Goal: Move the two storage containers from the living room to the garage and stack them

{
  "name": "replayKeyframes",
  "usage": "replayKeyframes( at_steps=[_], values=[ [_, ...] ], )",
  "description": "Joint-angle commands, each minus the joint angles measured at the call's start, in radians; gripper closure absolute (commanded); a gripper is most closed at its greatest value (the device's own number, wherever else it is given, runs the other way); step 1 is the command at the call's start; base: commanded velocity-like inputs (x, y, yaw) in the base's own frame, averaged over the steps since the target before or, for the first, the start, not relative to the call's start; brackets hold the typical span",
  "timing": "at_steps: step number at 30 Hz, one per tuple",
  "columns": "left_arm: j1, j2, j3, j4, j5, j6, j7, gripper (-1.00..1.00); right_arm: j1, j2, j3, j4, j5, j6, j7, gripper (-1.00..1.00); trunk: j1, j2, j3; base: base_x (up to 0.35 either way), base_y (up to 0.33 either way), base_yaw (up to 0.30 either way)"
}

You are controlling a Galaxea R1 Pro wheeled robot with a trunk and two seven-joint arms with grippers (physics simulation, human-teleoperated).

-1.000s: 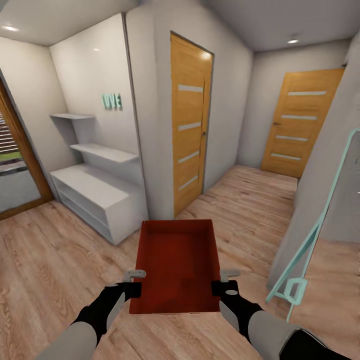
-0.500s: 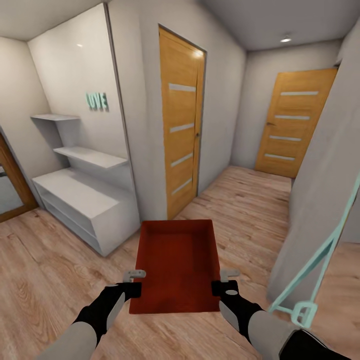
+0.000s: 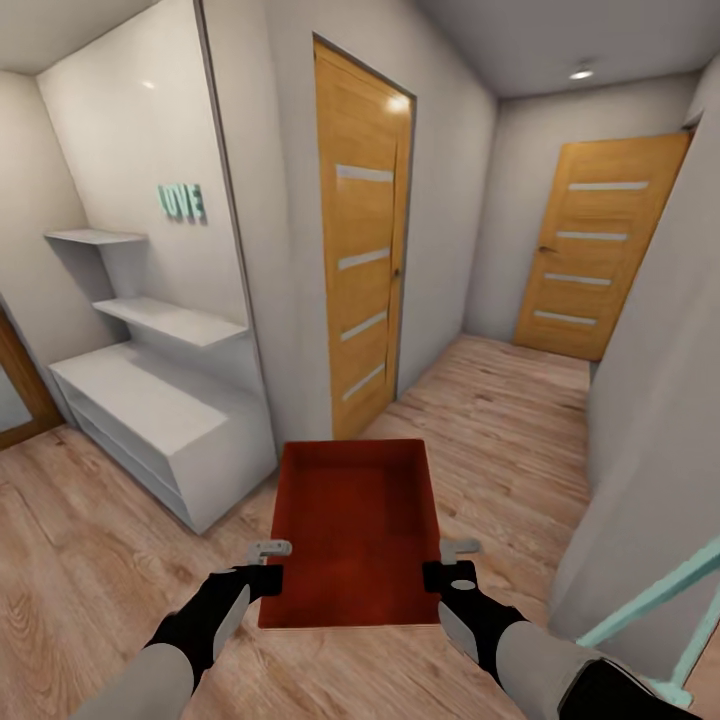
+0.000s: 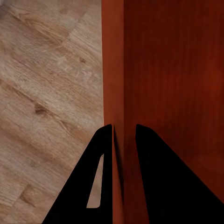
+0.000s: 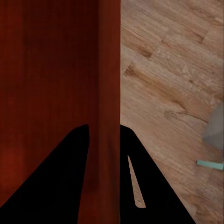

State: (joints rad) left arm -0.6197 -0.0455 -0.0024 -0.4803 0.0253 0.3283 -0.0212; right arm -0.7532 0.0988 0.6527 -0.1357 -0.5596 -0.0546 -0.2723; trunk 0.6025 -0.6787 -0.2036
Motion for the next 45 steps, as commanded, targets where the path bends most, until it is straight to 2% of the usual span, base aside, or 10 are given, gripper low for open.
replayKeyframes(
  at_steps=[1, 27, 45],
  values=[
    [0.0, 0.001, 0.007, 0.0, 0.008, 0.006, 0.003, 1.0, -0.001, -0.009, -0.047, -0.001, 0.007, -0.045, -0.035, 1.0, 0.001, -0.001, -0.001, 0.321, 0.0, 0.0],
    [0.0, 0.001, 0.007, 0.0, 0.008, 0.006, 0.003, 1.0, -0.001, -0.012, -0.048, -0.001, 0.006, -0.044, -0.035, 1.0, 0.001, -0.001, -0.001, 0.322, 0.0, -0.004],
    [0.0, 0.001, 0.007, 0.0, 0.008, 0.006, 0.003, 1.0, -0.001, -0.011, -0.048, -0.001, 0.006, -0.044, -0.035, 1.0, 0.001, -0.001, -0.001, 0.322, 0.0, -0.21]
  ],
)
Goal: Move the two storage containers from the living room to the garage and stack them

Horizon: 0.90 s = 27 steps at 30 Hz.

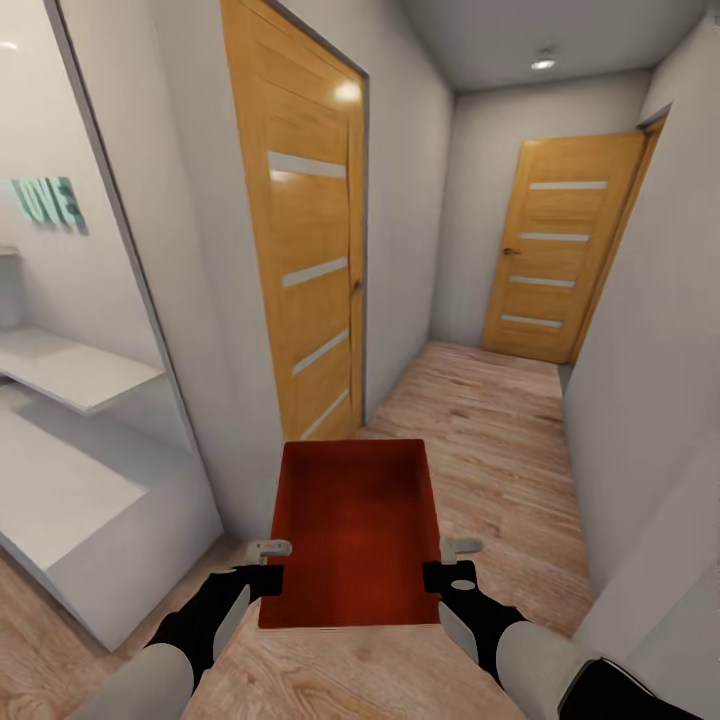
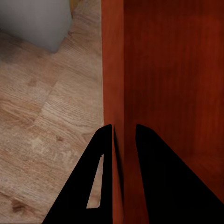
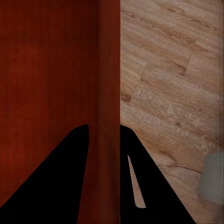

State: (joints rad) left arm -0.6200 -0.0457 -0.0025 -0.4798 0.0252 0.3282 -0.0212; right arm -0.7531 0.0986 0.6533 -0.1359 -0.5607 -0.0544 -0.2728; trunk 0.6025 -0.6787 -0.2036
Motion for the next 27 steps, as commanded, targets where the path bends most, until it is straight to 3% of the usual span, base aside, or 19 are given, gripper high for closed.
replayKeyframes(
  at_steps=[1, 27],
  values=[
    [0.0, 0.001, 0.007, 0.0, 0.009, 0.006, 0.003, 1.0, -0.002, -0.011, -0.049, -0.001, 0.008, -0.044, -0.034, 1.0, 0.001, -0.001, -0.001, 0.322, 0.0, -0.24],
    [0.0, 0.001, 0.007, 0.0, 0.009, 0.006, 0.003, 1.0, -0.002, -0.01, -0.049, -0.001, 0.008, -0.044, -0.034, 1.0, 0.001, -0.001, -0.001, 0.322, 0.0, -0.237]
  ],
)
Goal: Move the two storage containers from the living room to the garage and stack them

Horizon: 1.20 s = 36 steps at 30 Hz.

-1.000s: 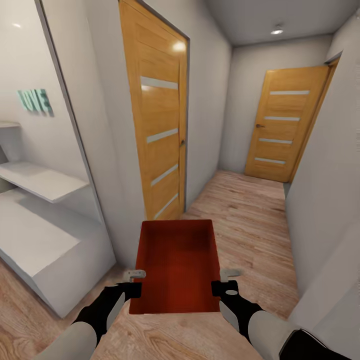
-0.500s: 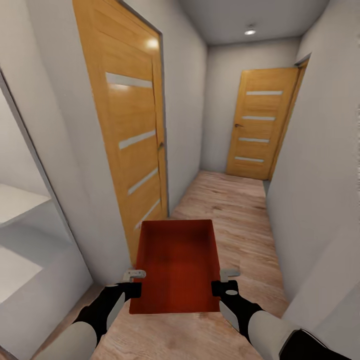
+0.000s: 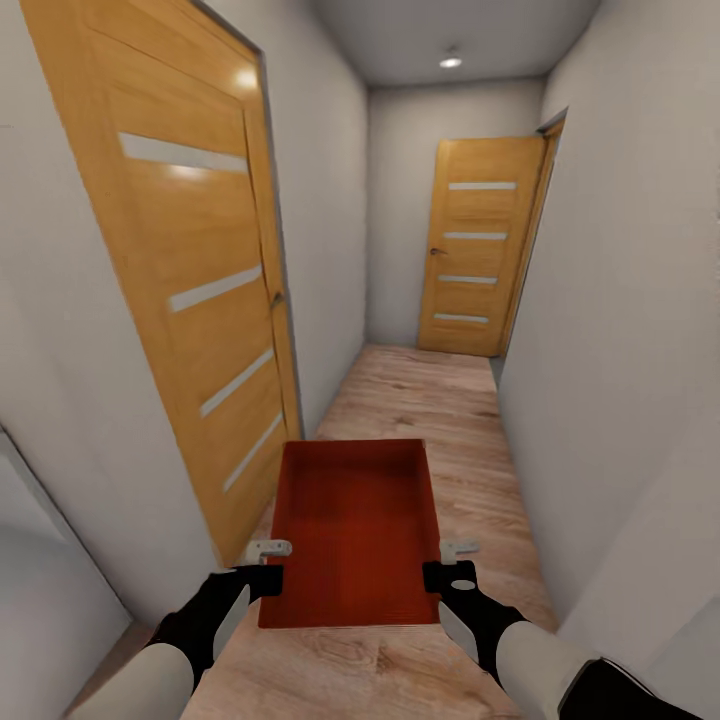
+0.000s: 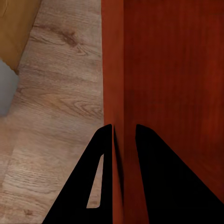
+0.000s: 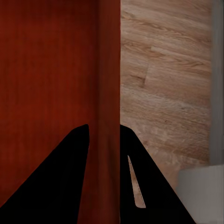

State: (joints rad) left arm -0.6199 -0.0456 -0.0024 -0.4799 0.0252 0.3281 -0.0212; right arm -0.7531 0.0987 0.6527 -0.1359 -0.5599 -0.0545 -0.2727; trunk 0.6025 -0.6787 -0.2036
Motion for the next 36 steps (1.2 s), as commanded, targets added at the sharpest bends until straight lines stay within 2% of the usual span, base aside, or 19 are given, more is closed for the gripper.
replayKeyframes(
  at_steps=[1, 36],
  values=[
    [0.0, 0.001, 0.007, 0.0, 0.009, 0.006, 0.003, 1.0, -0.002, -0.01, -0.048, -0.001, 0.008, -0.044, -0.034, 1.0, 0.001, -0.001, -0.001, 0.321, 0.0, -0.119],
    [0.0, 0.001, 0.007, 0.0, 0.009, 0.008, 0.003, 1.0, -0.002, -0.011, -0.048, -0.001, 0.006, -0.044, -0.034, 1.0, 0.001, -0.001, -0.001, 0.322, 0.0, -0.007]
  ],
)
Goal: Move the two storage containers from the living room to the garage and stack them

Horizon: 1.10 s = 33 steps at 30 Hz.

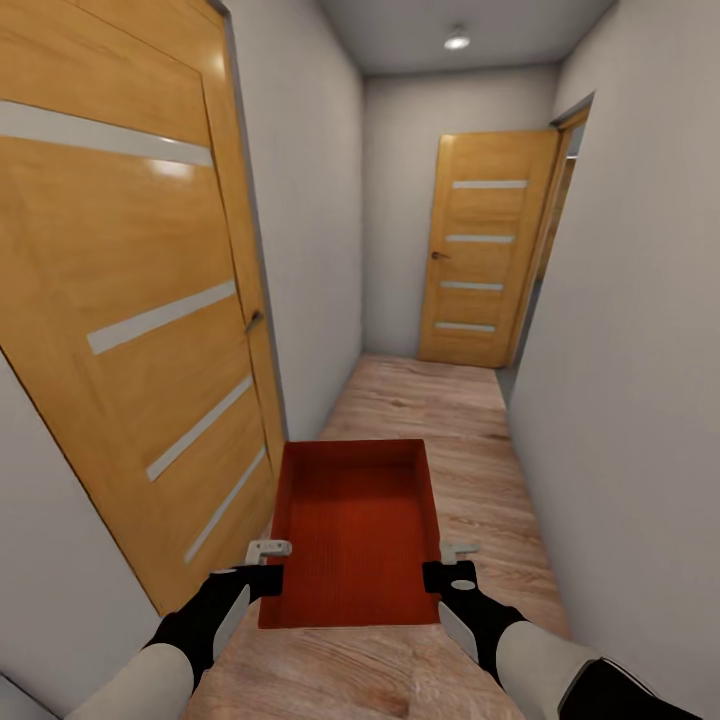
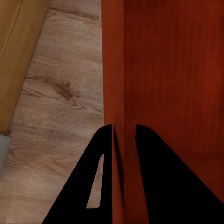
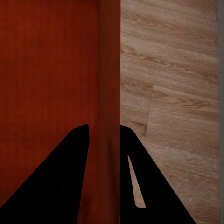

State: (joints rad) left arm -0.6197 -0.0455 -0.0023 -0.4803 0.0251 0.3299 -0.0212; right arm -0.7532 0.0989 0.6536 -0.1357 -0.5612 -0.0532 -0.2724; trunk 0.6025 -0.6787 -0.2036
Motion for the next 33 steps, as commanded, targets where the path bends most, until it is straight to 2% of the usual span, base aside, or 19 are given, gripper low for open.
replayKeyframes(
  at_steps=[1, 20, 33],
  values=[
    [0.0, 0.001, 0.007, 0.0, 0.009, 0.006, 0.003, 1.0, -0.001, -0.012, -0.049, -0.001, 0.007, -0.045, -0.034, 1.0, 0.001, -0.001, -0.001, 0.322, 0.0, 0.0],
    [0.0, 0.001, 0.007, 0.0, 0.009, 0.006, 0.003, 1.0, -0.001, -0.013, -0.049, -0.001, 0.008, -0.046, -0.034, 1.0, 0.001, -0.001, -0.001, 0.322, 0.0, -0.002],
    [0.0, 0.001, 0.007, 0.0, 0.009, 0.006, 0.003, 1.0, -0.001, -0.01, -0.049, -0.001, 0.008, -0.045, -0.034, 1.0, 0.001, -0.001, -0.001, 0.322, 0.0, -0.208]
  ],
)
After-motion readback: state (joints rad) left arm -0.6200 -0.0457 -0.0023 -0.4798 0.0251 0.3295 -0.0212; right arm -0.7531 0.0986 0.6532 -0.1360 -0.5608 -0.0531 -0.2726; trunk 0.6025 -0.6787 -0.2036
